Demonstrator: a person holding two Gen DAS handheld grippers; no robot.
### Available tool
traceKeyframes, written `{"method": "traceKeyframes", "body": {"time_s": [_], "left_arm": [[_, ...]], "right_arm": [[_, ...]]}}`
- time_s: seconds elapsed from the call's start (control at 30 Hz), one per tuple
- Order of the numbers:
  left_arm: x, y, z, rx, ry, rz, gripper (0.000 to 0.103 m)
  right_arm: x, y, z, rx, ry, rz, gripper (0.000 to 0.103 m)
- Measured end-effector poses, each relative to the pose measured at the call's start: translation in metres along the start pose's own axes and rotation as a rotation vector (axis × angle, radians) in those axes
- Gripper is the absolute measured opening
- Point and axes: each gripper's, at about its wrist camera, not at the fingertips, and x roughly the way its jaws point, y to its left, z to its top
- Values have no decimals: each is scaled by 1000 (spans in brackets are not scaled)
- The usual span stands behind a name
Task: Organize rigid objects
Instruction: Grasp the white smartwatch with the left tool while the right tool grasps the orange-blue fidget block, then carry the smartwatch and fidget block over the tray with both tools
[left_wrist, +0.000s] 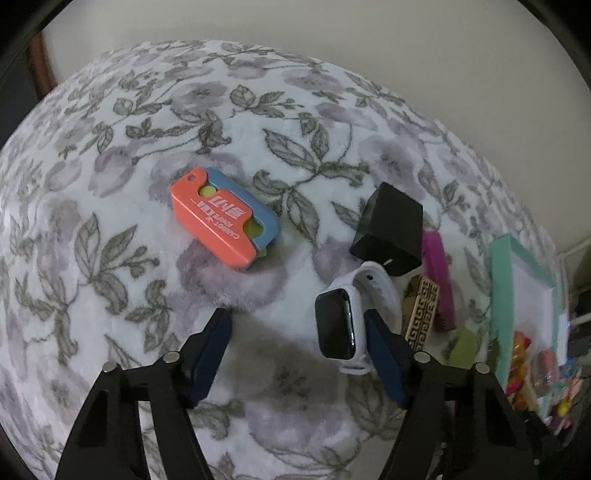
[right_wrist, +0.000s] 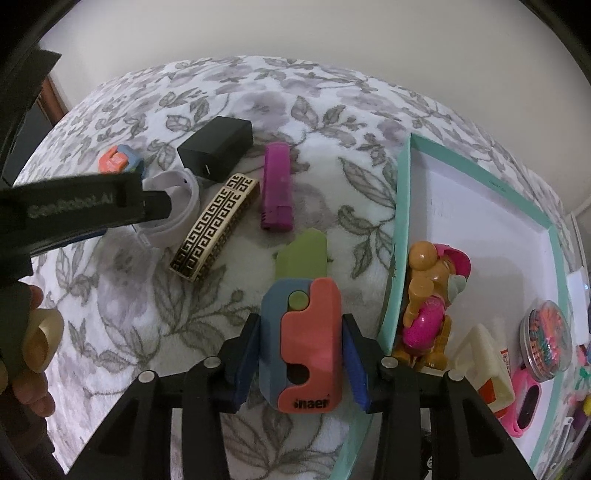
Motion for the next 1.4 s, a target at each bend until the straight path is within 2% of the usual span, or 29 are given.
{"method": "traceKeyframes", "body": {"time_s": [0.2,0.27,0.33,0.53,0.7,0.97,1.2,1.4], "left_arm": [[3,-2,2,-2,-7,17,68],[1,3,3,-31,-7,4,60],[-5,11,1,-48,-6,-23,40],[-9,4,2,-14,3,-33,18],[-8,-1,2,-5,27,-65,13],[-15,3,3,-34,32,-90,13],[-56,9,12,-48,-50,-130,13],[-100,3,24,-38,-152,-187,13]], "right_arm": [[-2,1,-2,-7,0,1,45],[-2,1,-3,-9,0,2,45],[-2,1,-2,-9,1,2,45],[-2,2,-3,-11,2,4,45],[-3,1,-3,-7,14,21,45],[-5,-7,0,38,5,77,45],[-19,-12,6,59,-37,112,45],[-59,-20,14,86,-149,129,45]]}}
